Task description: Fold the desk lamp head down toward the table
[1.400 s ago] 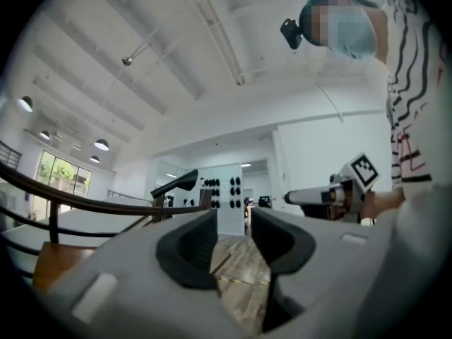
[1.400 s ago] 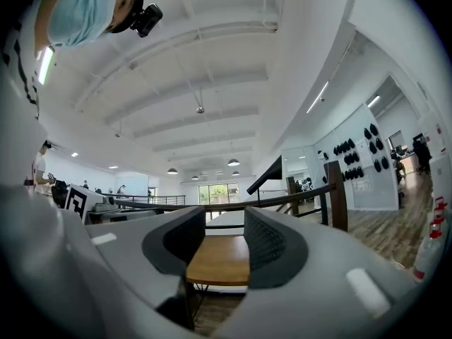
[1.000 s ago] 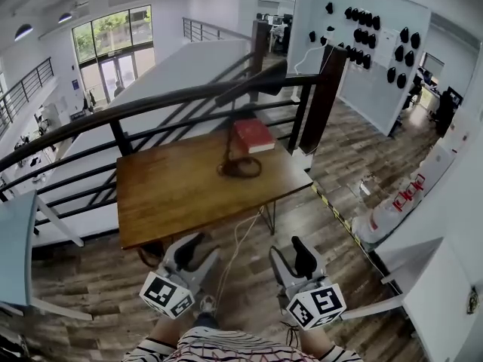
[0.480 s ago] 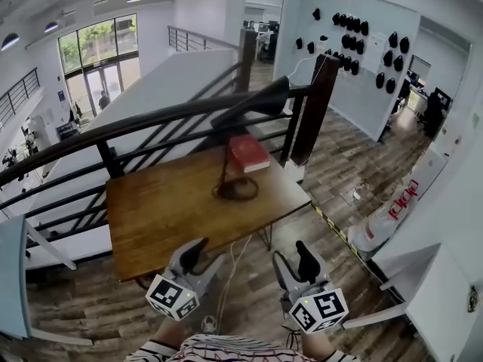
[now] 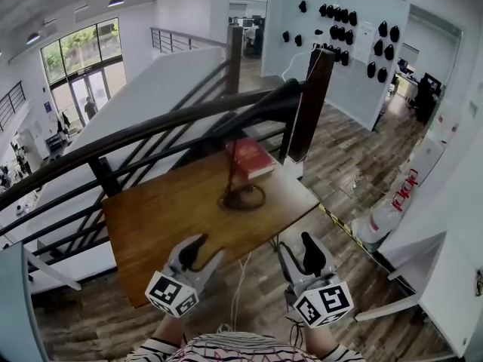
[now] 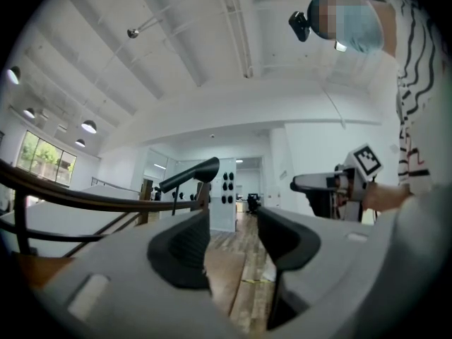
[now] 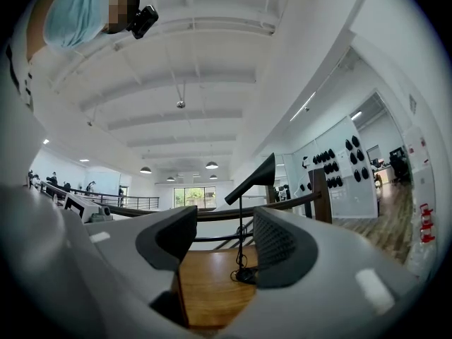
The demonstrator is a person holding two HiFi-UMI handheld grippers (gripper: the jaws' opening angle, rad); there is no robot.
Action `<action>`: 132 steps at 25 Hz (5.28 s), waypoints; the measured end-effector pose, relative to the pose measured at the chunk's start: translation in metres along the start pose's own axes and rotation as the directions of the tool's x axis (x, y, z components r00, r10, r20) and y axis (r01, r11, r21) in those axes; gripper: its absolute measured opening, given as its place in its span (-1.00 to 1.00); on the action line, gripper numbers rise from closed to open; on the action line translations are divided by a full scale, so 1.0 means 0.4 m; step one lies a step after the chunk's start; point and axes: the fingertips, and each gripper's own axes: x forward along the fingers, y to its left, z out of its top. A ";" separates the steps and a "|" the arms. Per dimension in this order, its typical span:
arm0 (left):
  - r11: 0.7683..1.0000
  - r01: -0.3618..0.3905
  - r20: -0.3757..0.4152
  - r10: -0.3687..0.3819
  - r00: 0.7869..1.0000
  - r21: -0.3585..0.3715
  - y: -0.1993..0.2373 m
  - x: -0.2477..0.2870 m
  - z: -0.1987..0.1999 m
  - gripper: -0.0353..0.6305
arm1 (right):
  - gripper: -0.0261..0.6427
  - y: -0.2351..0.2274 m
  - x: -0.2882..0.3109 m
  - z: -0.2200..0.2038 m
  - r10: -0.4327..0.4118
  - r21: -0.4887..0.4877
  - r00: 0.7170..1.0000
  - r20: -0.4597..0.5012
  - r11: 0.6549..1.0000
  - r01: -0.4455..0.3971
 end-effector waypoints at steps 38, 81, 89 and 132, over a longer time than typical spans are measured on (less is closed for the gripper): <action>0.935 -0.340 -0.014 0.343 0.939 0.104 0.169 0.676 -0.136 -0.26 | -0.23 -0.627 0.405 0.158 0.353 -0.163 0.935 0.030 0.925 -0.344; 0.977 -0.200 -0.120 0.208 0.971 0.081 0.770 0.983 -0.235 -0.74 | -0.39 -0.607 1.046 0.382 0.206 -0.549 0.976 0.067 0.824 -0.137; 0.984 -0.164 -0.111 0.170 0.979 0.065 0.780 0.990 -0.240 -0.78 | -0.44 -0.649 1.052 0.348 0.148 -0.521 0.985 0.088 0.850 -0.081; 0.986 -0.157 -0.110 0.163 0.981 0.059 0.759 0.981 -0.243 -0.62 | -0.44 -0.763 1.015 -0.126 -0.010 -0.179 0.974 -0.225 0.983 -0.031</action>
